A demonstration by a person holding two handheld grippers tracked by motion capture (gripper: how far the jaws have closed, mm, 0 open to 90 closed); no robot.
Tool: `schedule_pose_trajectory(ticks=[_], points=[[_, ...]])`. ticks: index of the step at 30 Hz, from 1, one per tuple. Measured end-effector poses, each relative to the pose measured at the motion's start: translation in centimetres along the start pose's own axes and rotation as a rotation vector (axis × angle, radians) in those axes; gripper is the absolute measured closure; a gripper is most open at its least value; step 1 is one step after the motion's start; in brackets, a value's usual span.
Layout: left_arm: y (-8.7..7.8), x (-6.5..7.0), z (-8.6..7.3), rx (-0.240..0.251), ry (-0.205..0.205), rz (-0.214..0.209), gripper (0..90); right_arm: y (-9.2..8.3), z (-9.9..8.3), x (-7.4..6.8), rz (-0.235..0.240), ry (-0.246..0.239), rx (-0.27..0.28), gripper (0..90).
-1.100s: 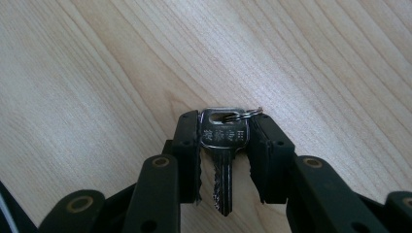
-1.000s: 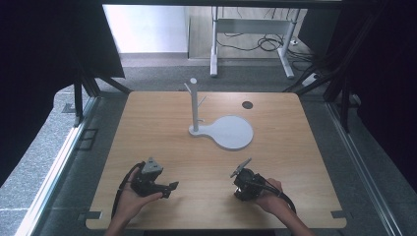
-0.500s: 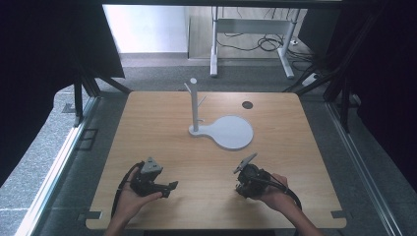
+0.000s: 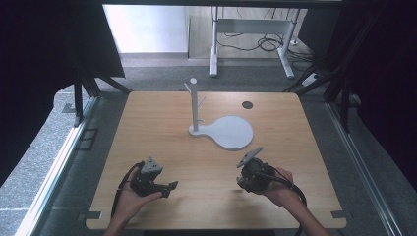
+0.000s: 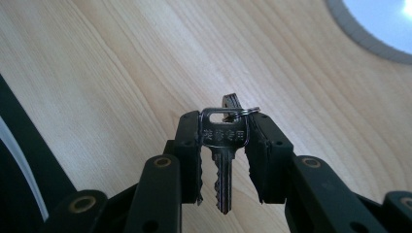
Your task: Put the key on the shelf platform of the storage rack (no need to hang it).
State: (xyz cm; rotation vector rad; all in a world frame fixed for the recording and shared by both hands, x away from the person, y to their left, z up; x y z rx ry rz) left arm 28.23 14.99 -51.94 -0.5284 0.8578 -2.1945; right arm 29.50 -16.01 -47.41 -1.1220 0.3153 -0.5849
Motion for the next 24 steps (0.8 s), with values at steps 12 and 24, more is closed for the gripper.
schedule_pose_trajectory(ticks=[12,24], points=[[0.1,0.2,0.0,-0.002,-0.001,-0.002,21.5,-1.0,0.7,0.7,-0.002,-0.003,0.029,67.7],[0.2,0.1,0.0,-0.010,0.011,-0.004,21.5,-1.9,1.8,1.8,-0.013,-0.001,0.062,67.7]])
Point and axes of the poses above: each handheld gripper's, and its own axes: y roughly forward along the jaws, z roughly out of its top, x roughly to its right, the point moved 4 cm from there along y, roughly forward along the jaws, and after that the axes turned 1 degree about -z, right-handed, at the moved point
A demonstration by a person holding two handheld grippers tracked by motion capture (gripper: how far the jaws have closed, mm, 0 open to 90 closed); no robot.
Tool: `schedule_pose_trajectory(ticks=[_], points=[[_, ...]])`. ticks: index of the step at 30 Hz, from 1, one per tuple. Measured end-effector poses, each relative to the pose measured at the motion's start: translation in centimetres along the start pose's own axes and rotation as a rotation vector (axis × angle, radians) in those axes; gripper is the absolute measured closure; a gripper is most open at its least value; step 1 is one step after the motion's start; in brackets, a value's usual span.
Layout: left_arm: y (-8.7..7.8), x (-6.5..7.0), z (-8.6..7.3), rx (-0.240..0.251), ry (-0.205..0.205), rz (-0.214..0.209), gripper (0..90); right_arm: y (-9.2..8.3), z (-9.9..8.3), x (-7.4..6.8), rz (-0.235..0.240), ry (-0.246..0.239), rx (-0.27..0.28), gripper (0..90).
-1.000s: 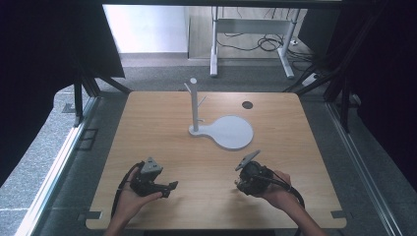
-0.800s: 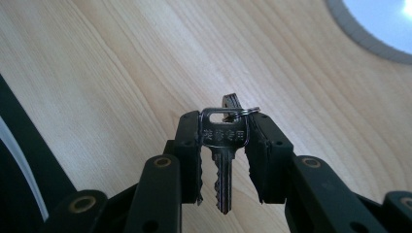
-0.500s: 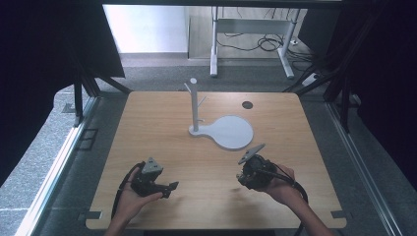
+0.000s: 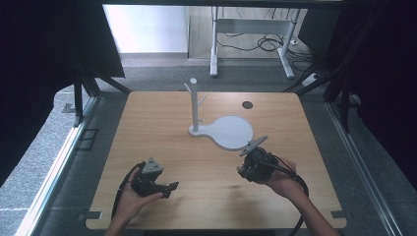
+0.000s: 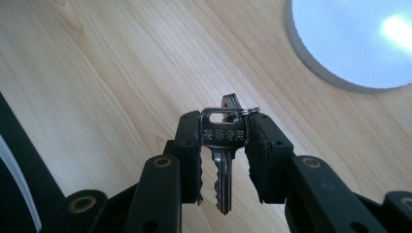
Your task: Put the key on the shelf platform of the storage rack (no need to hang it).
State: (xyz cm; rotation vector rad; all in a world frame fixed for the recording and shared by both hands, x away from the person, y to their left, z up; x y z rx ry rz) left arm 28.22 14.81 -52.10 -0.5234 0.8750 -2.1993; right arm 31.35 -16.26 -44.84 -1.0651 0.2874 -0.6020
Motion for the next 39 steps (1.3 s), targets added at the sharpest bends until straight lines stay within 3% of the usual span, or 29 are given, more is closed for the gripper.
schedule_pose_trajectory(ticks=[39], points=[[0.2,0.1,0.0,-0.001,-0.006,-0.001,21.5,0.4,2.8,2.8,-0.003,0.028,0.003,67.7]])
Point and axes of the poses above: each handheld gripper's, and its own axes: y roughly forward along the jaws, z roughly out of its top, x roughly to its right, the point moved 4 cm from there along y, roughly forward along the jaws, and after that the axes turned 1 degree about -z, right-handed, at the moved point
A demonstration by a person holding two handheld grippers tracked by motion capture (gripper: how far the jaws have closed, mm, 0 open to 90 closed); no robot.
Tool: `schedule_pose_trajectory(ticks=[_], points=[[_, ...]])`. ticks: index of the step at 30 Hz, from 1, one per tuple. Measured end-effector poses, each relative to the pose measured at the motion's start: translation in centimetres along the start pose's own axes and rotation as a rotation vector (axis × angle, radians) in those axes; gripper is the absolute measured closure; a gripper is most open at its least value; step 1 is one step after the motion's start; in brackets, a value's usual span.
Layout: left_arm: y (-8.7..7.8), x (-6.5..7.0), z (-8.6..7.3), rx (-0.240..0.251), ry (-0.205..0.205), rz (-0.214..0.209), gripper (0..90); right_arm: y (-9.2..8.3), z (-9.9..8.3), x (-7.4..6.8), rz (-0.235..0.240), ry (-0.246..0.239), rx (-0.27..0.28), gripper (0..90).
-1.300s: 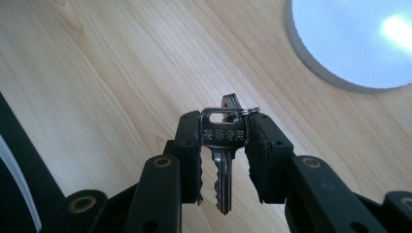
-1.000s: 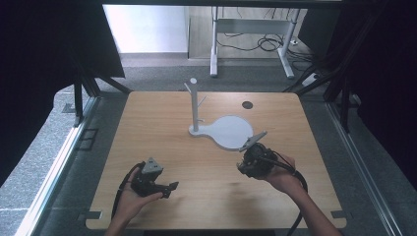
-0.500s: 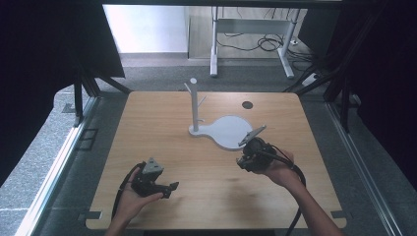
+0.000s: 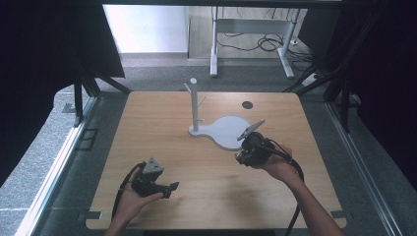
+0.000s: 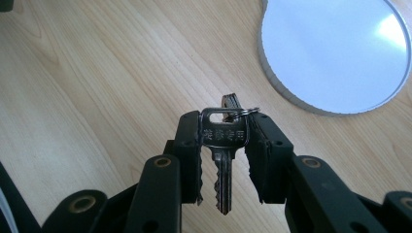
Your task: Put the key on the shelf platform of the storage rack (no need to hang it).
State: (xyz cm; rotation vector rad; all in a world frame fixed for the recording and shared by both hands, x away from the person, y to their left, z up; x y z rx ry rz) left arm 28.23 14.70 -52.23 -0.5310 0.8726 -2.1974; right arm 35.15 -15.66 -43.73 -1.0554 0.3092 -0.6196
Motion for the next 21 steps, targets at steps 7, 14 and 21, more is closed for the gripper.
schedule_pose_trajectory(ticks=[7,14,21], points=[[0.0,0.0,0.0,-0.005,0.004,-0.002,21.5,0.0,0.5,0.3,0.000,0.003,0.003,67.6],[0.0,0.0,0.0,-0.004,0.005,-0.004,21.5,0.1,0.9,0.6,0.008,0.003,0.005,67.6],[0.1,0.0,0.0,-0.006,0.006,-0.005,21.5,0.3,1.4,1.0,0.010,0.012,0.000,67.7]])
Point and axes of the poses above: each handheld gripper's, and its own axes: y roughly forward along the jaws, z roughly out of its top, x roughly to its right, the point moved 4 cm from there along y, roughly forward along the jaws, and after that the axes turned 1 degree about -z, right-handed, at the moved point
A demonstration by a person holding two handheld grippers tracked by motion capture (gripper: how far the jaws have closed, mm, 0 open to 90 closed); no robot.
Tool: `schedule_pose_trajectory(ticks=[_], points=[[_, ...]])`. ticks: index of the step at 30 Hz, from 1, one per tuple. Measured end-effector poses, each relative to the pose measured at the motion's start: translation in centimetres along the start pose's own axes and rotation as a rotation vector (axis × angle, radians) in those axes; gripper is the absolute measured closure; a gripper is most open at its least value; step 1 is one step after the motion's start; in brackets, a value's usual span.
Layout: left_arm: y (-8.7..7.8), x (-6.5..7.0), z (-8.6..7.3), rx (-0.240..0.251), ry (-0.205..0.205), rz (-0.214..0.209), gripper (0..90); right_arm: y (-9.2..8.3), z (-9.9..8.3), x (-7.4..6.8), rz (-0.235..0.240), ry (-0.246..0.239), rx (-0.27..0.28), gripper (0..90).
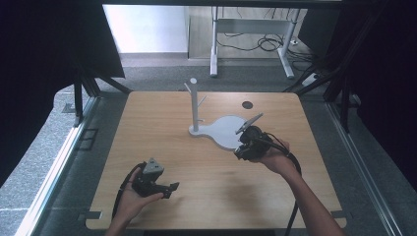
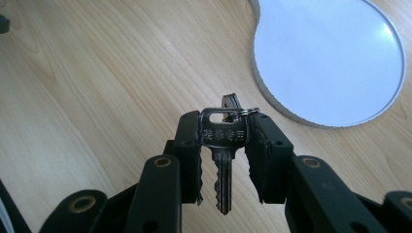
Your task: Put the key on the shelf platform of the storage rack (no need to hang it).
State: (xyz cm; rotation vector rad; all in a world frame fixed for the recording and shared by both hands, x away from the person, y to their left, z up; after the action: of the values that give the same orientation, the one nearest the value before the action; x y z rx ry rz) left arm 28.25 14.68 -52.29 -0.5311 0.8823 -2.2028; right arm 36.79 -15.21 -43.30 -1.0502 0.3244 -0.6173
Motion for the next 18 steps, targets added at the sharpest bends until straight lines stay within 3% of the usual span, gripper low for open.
schedule_pose_trajectory(ticks=[18], points=[[0.1,0.0,-0.1,-0.006,-0.003,-0.003,21.3,1.0,1.5,1.2,0.020,0.022,-0.006,67.6]])
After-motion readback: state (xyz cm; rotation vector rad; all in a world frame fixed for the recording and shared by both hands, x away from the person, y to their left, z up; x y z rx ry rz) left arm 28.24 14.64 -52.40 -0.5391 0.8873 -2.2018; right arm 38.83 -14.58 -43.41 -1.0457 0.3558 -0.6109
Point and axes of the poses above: each handheld gripper's, and its own axes: y roughly forward along the jaws, z roughly out of its top, x roughly to its right, the point moved 4 cm from there along y, roughly forward along the jaws, and after that the axes turned 1 degree about -z, right-handed, at the moved point
